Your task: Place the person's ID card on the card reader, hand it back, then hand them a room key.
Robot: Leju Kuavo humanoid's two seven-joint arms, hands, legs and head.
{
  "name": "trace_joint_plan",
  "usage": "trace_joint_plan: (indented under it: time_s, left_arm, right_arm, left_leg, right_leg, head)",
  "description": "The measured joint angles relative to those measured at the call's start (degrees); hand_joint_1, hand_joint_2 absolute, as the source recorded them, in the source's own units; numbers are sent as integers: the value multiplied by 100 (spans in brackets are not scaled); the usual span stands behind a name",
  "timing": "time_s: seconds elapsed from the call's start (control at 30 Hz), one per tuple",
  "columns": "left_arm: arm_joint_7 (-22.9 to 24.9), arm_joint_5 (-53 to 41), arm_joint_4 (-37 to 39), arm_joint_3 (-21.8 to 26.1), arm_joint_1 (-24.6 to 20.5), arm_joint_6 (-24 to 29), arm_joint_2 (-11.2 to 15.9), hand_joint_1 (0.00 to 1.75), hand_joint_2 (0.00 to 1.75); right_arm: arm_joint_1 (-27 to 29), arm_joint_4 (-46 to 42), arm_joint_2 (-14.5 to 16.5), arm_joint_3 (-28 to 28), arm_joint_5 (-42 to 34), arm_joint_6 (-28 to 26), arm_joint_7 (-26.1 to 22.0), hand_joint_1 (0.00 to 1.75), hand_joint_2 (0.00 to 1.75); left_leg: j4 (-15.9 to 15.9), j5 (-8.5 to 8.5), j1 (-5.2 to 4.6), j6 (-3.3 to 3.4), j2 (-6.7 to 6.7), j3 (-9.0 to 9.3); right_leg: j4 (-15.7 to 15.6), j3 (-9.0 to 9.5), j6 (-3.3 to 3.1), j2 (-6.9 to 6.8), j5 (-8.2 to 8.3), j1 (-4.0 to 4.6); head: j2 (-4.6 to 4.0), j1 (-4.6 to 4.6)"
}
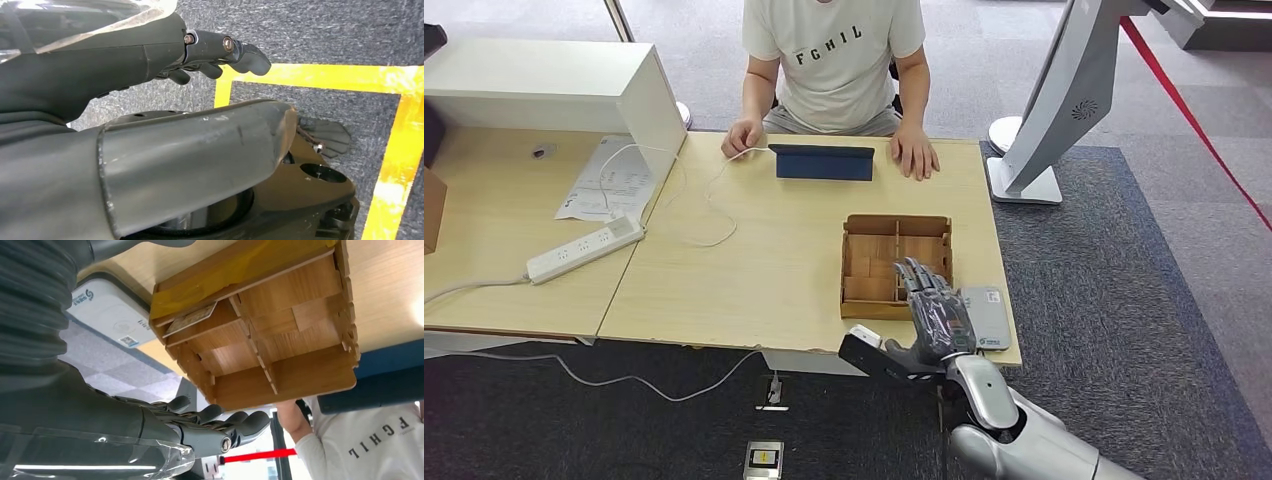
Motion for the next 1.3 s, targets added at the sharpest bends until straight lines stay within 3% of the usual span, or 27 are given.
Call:
trace_joint_plan:
  time_s: [0.13, 0.33, 0.37, 0.47, 0.5, 0.73, 0.83, 0.87, 0.93, 0.97, 1.03, 1.07, 1.17, 1.3]
  left_arm:
    - [67, 2, 0, -15, -1, -8, 0, 0, 0]
    - [68, 2, 1, -18, -2, -20, 0, 0, 0]
    - [48, 2, 2, -19, -2, -18, 0, 0, 0]
    - [-9, 2, 2, -19, -1, -7, 0, 0, 0]
    - [-19, 2, 2, -19, -1, -6, 0, 0, 0]
    - [9, 11, 2, -19, 0, 19, 0, 0, 0]
    - [88, 16, 2, -19, 0, 51, 0, 0, 0]
    - [111, 17, 2, -19, 0, 62, 0, 0, 0]
    - [132, 17, 2, -19, 0, 76, 0, 0, 0]
    - [135, 17, 2, -19, 0, 81, 0, 0, 0]
    - [141, 17, 2, -19, 0, 93, 0, 0, 0]
    - [146, 17, 2, -19, 0, 102, 0, 0, 0]
    - [176, 17, 2, -19, 0, 130, 0, 0, 0]
    - [209, 17, 2, -19, -1, 148, 0, 0, 0]
  right_arm:
    - [-39, 507, 149, -32, -713, -116, -482, 0, 175]
    - [-97, 1160, 279, -44, -983, -290, -582, 0, 175]
    - [-99, 1228, 289, -44, -1031, -277, -567, 0, 131]
    - [-109, 1391, 300, -45, -1113, -267, -508, 0, 131]
    - [-111, 1436, 299, -46, -1114, -279, -491, 0, 175]
    - [-112, 1613, 291, -49, -942, -514, -330, 0, 175]
    - [-120, 1636, 291, -49, -799, -542, -255, 0, 44]
    - [-128, 1638, 292, -48, -747, -545, -221, 0, 44]
    - [-158, 1635, 294, -47, -672, -546, -159, 0, 131]
    - [-178, 1632, 295, -46, -645, -546, -138, 0, 131]
    - [-229, 1630, 296, -45, -600, -546, -122, 0, 44]
    - [-259, 1629, 297, -43, -583, -542, -121, 0, 44]
    - [-341, 1625, 308, -35, -558, -499, -124, 0, 175]
    - [-374, 1623, 354, -7, -598, -455, -192, 0, 175]
  left_leg:
    - [0, 0, 0, 0, -1, 0]
    - [1, 0, 0, 0, 0, 0]
    - [1, 0, 0, 0, -1, 0]
    - [1, 0, 0, 0, -1, 0]
    - [1, 0, 0, 0, -1, 1]
    - [1, 0, 0, 0, 0, 1]
    - [1, 0, 0, 0, 1, 1]
    - [1, 1, 0, 0, 1, 1]
    - [1, 1, 0, 0, 1, 1]
    - [1, 1, 0, 0, 1, 1]
    - [1, 1, 0, 0, 1, 1]
    - [1, 1, 0, 0, 1, 1]
    - [1, 1, 0, 0, 0, 1]
    - [1, 1, 0, 0, 0, 1]
  right_leg:
    - [0, 0, 0, 0, 0, 0]
    - [0, 0, 0, 0, 0, 0]
    - [0, 0, 0, 0, 0, 0]
    - [0, 0, 0, 0, 0, 0]
    - [0, 0, 0, 0, 0, 0]
    - [0, -1, 0, 0, 0, 0]
    - [1, 0, 0, 0, 0, 0]
    - [1, 0, 0, 0, 0, 0]
    - [1, 0, 0, 0, 0, 0]
    - [1, 0, 0, 0, 0, 0]
    - [1, 0, 0, 0, 0, 0]
    - [1, 0, 0, 0, 0, 0]
    - [1, 0, 0, 0, 0, 0]
    - [1, -1, 0, 0, 0, 0]
  head:
    - [0, -1]
    - [1, 0]
    - [1, 0]
    - [1, -1]
    - [1, -1]
    - [0, 0]
    - [0, 0]
    - [0, 0]
    - [0, 0]
    - [0, 0]
    - [0, 0]
    - [0, 0]
    - [1, 0]
    - [0, -1]
